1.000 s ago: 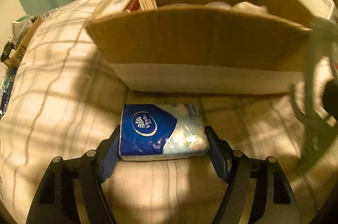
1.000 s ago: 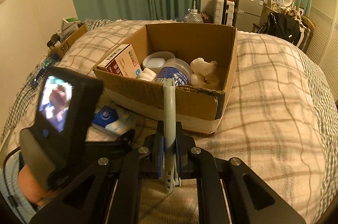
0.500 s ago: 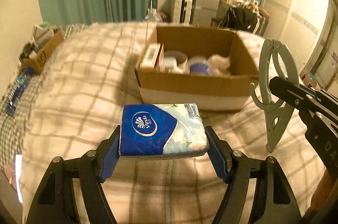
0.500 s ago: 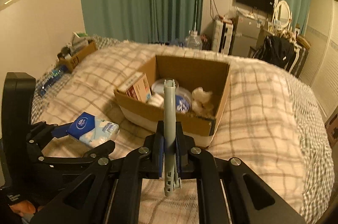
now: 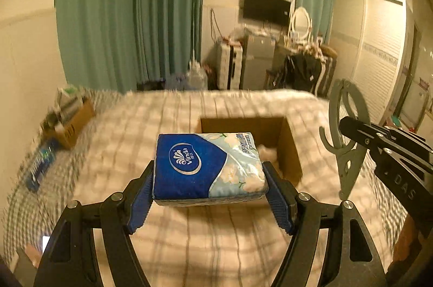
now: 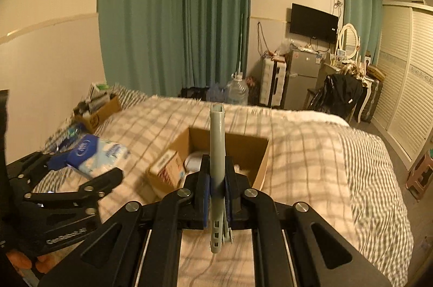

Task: Organize objects
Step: 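Lower the tissue pack and grey clip into the cardboard box and release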

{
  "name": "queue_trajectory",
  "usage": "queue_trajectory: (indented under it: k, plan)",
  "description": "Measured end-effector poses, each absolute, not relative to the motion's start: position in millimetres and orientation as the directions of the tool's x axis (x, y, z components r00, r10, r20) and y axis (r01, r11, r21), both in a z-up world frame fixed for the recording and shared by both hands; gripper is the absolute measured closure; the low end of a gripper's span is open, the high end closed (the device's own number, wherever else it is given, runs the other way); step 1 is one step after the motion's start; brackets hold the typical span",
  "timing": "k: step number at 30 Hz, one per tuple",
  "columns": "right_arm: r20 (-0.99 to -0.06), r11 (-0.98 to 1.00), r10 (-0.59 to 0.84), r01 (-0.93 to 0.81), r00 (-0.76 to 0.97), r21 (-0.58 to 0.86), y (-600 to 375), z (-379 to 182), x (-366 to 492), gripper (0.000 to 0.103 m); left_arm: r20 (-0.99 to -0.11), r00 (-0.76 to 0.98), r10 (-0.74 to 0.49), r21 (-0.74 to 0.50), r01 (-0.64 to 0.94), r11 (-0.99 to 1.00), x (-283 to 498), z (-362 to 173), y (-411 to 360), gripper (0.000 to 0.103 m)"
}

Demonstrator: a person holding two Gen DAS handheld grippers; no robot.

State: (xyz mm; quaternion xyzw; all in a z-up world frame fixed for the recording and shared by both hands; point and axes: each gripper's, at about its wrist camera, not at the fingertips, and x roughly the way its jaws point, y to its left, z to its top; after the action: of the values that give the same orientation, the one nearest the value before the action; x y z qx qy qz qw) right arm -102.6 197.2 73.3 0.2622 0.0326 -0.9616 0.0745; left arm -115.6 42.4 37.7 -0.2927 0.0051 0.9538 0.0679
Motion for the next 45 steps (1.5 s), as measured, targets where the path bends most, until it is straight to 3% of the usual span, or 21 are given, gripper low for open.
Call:
queue_trajectory:
  k: [5, 9, 20, 25, 26, 27, 29, 34, 38, 42, 45]
  plan:
    - [-0.539, -0.992, -0.111, 0.130, -0.835, 0.003, 213, 92, -150, 0.095, -0.522, -0.849, 0.080, 0.030, -0.112, -0.993, -147, 55, 47, 0.027]
    - [-0.575, -0.994, -0.099, 0.105, -0.812, 0.022, 224, 87, -188, 0.095, -0.540, -0.836, 0.099, 0.016, -0.128, -0.992, -184, 49, 53, 0.027]
    - [-0.702, -0.977, -0.200, 0.192, -0.683, 0.092, 227, 5, -269, 0.095, -0.644, -0.753, 0.133, -0.004, -0.170, -0.985, -265, -31, 73, 0.027]
    - [-0.705, -0.965, -0.257, 0.213, -0.661, 0.152, 231, -21, -283, 0.093, -0.650, -0.747, 0.140, -0.003, -0.182, -0.983, -283, -52, 75, 0.024]
    - [-0.692, -0.966, -0.254, 0.207, -0.675, 0.153, 232, -22, -283, 0.080, -0.653, -0.745, 0.138, 0.002, -0.184, -0.983, -286, -53, 75, 0.021]
    - [-0.682, -0.969, -0.246, 0.198, -0.689, 0.150, 235, -22, -284, 0.055, -0.656, -0.743, 0.130, 0.013, -0.183, -0.983, -288, -55, 78, 0.017]
    - [-0.657, -0.971, -0.237, 0.177, -0.715, 0.158, 242, -19, -283, 0.035, -0.653, -0.748, 0.115, 0.031, -0.178, -0.983, -288, -53, 84, 0.013]
    - [-0.601, -0.984, -0.177, 0.134, -0.779, 0.117, 250, 13, -265, 0.033, -0.622, -0.773, 0.127, 0.027, -0.183, -0.983, -273, -27, 88, 0.006]
    - [-0.537, -0.991, -0.132, 0.106, -0.833, 0.079, 254, 52, -239, 0.021, -0.573, -0.808, 0.136, 0.024, -0.183, -0.983, -255, 6, 83, 0.000]
    - [-0.444, -0.998, -0.066, 0.063, -0.894, 0.021, 250, 100, -199, 0.005, -0.503, -0.849, 0.159, 0.008, -0.189, -0.982, -227, 48, 77, 0.000]
    - [-0.367, -1.000, 0.002, 0.008, -0.930, -0.025, 248, 129, -168, 0.001, -0.461, -0.870, 0.174, -0.010, -0.191, -0.982, -203, 77, 74, 0.000]
